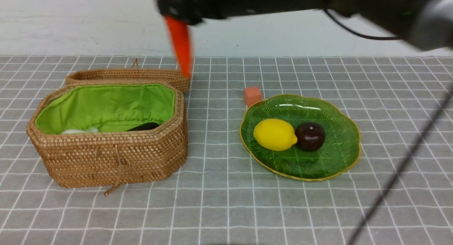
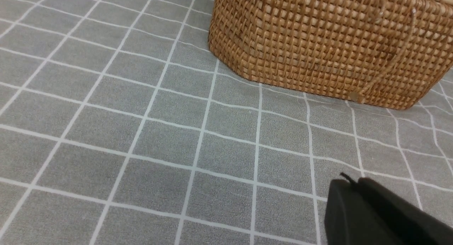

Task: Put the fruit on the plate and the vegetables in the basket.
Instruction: Use the right arm to grab a carrot and put it into the left basket

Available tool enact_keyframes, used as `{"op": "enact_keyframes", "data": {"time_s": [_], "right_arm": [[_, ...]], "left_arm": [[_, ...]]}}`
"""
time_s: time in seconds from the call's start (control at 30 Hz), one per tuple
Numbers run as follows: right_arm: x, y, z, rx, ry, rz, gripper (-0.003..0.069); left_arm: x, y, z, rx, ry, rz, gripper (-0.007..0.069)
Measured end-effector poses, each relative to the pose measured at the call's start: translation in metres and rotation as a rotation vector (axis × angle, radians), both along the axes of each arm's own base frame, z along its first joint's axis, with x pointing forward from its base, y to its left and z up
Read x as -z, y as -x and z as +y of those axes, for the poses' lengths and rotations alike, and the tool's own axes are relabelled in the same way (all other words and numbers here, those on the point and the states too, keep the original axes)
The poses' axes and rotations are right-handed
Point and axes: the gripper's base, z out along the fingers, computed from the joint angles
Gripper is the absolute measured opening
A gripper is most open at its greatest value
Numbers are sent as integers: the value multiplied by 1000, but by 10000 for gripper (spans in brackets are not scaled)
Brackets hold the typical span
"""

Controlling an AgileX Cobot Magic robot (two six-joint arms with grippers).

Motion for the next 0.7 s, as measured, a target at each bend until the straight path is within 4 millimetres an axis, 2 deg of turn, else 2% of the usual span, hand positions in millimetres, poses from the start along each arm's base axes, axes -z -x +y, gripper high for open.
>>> {"op": "enact_keyframes", "data": {"time_s": [0.07, 0.1, 0.2, 0.3, 0.37, 0.47, 0.6, 0.63, 0.7], "right_arm": [[19, -7, 22, -8, -22, -45, 351], [25, -9, 25, 0, -19, -45, 351], [66, -18, 54, 59, 17, -100, 351], [105, -26, 69, 153, 152, -161, 351], [120, -27, 75, 170, 214, -182, 351], [126, -24, 81, 157, 233, -189, 374], [125, -20, 84, 118, 218, -192, 534], [125, -20, 85, 112, 216, -193, 606], [125, -20, 85, 113, 212, -187, 645]], "left_arm": [[0, 0, 0, 0, 0, 0, 21], [0, 0, 0, 0, 0, 0, 22], [0, 0, 0, 0, 0, 0, 24], [0, 0, 0, 0, 0, 0, 26], [0, 0, 0, 0, 0, 0, 26], [0, 0, 0, 0, 0, 0, 29], [0, 0, 0, 0, 0, 0, 29], [0, 0, 0, 0, 0, 0, 30], [0, 0, 0, 0, 0, 0, 32]]}}
